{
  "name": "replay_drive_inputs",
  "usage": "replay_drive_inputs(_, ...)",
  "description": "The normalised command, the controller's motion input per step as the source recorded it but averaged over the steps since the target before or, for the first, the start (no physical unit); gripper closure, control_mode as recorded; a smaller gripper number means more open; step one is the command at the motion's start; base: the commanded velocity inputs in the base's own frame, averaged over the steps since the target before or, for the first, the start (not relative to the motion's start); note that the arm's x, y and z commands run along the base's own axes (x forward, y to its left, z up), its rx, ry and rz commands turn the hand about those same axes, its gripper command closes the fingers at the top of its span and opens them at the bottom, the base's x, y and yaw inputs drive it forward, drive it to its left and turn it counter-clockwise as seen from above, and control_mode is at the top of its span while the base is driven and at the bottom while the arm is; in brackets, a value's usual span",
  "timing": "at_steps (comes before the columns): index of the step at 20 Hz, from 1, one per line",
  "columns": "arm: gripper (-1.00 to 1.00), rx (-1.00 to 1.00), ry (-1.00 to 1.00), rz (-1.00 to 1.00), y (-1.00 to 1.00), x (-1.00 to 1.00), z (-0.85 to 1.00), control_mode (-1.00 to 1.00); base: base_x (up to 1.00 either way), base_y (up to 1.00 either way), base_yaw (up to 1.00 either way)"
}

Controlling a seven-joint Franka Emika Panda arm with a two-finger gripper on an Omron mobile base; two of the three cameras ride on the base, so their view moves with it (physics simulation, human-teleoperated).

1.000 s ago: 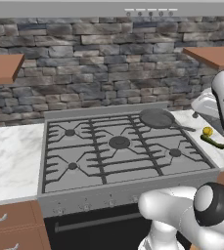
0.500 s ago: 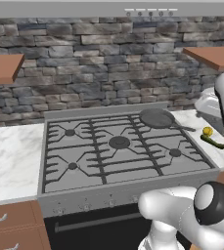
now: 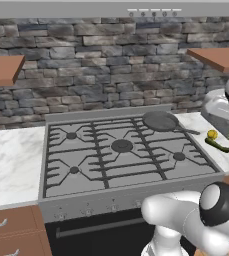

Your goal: Put the squash and lemon in the pan. Then turn on the rear right burner and set the heat to medium.

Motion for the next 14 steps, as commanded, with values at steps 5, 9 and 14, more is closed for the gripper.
replay_drive_inputs(5, -1.00, 0.00, 0.00, -0.02, -0.15, -0.04, -0.04, -1.00, 0.00, 0.00, 0.00)
replay_drive_inputs(9, -1.00, -0.04, -0.01, 0.00, -0.18, -0.06, -0.09, -1.00, 0.00, 0.00, 0.00)
replay_drive_inputs(14, -1.00, -0.13, 0.00, 0.00, -0.14, -0.03, -0.17, -1.00, 0.00, 0.00, 0.00)
